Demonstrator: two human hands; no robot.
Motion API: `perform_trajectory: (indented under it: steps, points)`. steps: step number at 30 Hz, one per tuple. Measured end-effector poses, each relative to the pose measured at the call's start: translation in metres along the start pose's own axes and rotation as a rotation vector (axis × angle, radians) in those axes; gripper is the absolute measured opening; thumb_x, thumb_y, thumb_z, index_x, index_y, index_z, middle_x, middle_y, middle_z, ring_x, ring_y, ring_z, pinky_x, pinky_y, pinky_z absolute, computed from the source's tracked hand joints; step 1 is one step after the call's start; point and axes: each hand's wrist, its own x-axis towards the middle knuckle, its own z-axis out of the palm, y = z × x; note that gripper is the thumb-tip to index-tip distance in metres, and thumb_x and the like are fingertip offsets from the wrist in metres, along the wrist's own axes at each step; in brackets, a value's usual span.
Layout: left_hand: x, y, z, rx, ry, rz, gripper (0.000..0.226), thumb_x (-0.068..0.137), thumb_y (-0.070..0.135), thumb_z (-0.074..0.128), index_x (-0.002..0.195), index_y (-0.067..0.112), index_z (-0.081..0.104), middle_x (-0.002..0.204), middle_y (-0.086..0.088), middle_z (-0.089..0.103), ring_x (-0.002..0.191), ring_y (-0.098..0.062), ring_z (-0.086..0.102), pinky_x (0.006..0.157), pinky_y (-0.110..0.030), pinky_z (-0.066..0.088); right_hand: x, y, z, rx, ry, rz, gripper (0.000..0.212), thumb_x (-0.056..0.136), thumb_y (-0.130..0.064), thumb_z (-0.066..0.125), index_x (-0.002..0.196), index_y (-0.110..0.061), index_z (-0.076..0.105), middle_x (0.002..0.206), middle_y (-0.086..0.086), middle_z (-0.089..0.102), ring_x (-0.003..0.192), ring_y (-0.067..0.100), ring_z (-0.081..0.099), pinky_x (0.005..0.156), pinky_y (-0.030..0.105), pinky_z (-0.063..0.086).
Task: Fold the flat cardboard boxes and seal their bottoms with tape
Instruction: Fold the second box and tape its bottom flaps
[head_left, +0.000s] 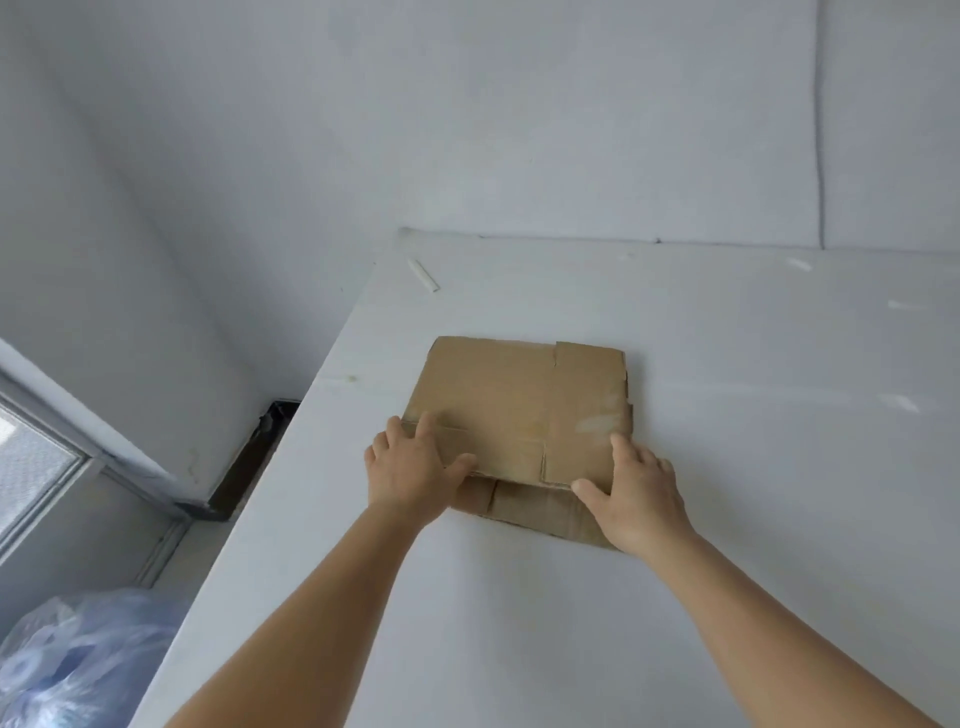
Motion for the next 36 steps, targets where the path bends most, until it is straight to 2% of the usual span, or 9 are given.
perform_trajectory:
  steps: [5,10,14,16,18,21,24,29,36]
  points:
    - [-0.013,0.009,-0.015,-0.116,0.062,0.021,0.070,0.079,0.057,0.063,0.139,0.030,0.041,0.136,-0.011,0.036,0.126,-0.032,0.032,0.108,-0.040,0.023,-0.013,0.008,-0.012,0.155,0.080,-0.009,0.077,0.090,-0.042,0.057,0.151,-0.018,0.016,0.154,0.002,0.023,0.137,0.022,0.032,0.106,0.034,0.032]
    - [-0.038,0.032,-0.014,-0.275,0.069,0.083,0.071,0.075,0.053,0.071,0.136,0.022,0.049,0.138,-0.012,0.030,0.128,-0.031,0.024,0.109,-0.038,0.031,-0.036,0.034,-0.028,0.234,0.150,0.004,0.076,0.089,-0.037,0.059,0.150,-0.018,0.018,0.155,0.000,0.020,0.133,0.020,0.039,0.101,0.028,0.033]
    - [-0.064,0.060,-0.010,-0.285,0.049,0.164,0.075,0.072,0.053,0.073,0.136,0.023,0.049,0.139,-0.011,0.029,0.131,-0.030,0.021,0.109,-0.042,0.033,-0.062,0.068,-0.048,0.285,0.202,0.040,0.073,0.090,-0.035,0.059,0.150,-0.018,0.021,0.154,-0.001,0.023,0.111,0.016,0.055,0.090,0.020,0.031]
    - [-0.079,0.079,-0.006,-0.291,0.036,0.205,0.073,0.073,0.051,0.074,0.136,0.023,0.049,0.140,-0.013,0.029,0.133,-0.030,0.019,0.110,-0.042,0.031,-0.078,0.089,-0.059,0.312,0.221,0.063,0.072,0.090,-0.034,0.059,0.150,-0.019,0.022,0.153,-0.004,0.024,0.092,0.011,0.056,0.085,0.019,0.031]
    - [-0.095,0.102,-0.001,-0.313,0.023,0.245,0.069,0.075,0.049,0.073,0.135,0.023,0.050,0.142,-0.014,0.028,0.135,-0.030,0.018,0.110,-0.042,0.030,-0.096,0.113,-0.070,0.343,0.251,0.084,0.071,0.090,-0.035,0.058,0.150,-0.020,0.022,0.152,-0.005,0.025,0.085,0.008,0.055,0.084,0.021,0.033]
    - [-0.121,0.143,0.011,-0.315,0.006,0.312,0.066,0.077,0.050,0.071,0.133,0.022,0.052,0.141,-0.015,0.029,0.134,-0.031,0.019,0.109,-0.040,0.030,-0.124,0.157,-0.088,0.367,0.326,0.127,0.070,0.090,-0.036,0.058,0.149,-0.019,0.024,0.152,-0.005,0.026,0.108,0.012,0.054,0.091,0.022,0.035]
    - [-0.155,0.189,0.027,-0.320,-0.006,0.387,0.066,0.076,0.051,0.071,0.132,0.023,0.054,0.139,-0.015,0.032,0.132,-0.032,0.021,0.107,-0.040,0.031,-0.155,0.207,-0.108,0.371,0.412,0.166,0.068,0.090,-0.035,0.057,0.148,-0.017,0.026,0.151,-0.004,0.029,0.128,0.015,0.043,0.098,0.024,0.033]
    - [-0.220,0.259,0.061,-0.318,-0.058,0.482,0.065,0.076,0.054,0.070,0.132,0.025,0.054,0.137,-0.014,0.036,0.131,-0.031,0.024,0.104,-0.035,0.031,-0.211,0.292,-0.139,0.364,0.500,0.225,0.065,0.092,-0.034,0.056,0.147,-0.015,0.029,0.149,-0.004,0.032,0.131,0.014,0.038,0.093,0.019,0.028]
    - [-0.302,0.345,0.097,-0.351,-0.131,0.565,0.057,0.083,0.047,0.066,0.133,0.025,0.053,0.138,-0.015,0.033,0.132,-0.031,0.023,0.103,-0.032,0.029,-0.275,0.394,-0.174,0.378,0.567,0.289,0.062,0.093,-0.037,0.054,0.146,-0.015,0.031,0.148,-0.001,0.034,0.129,0.016,0.040,0.094,0.022,0.032]
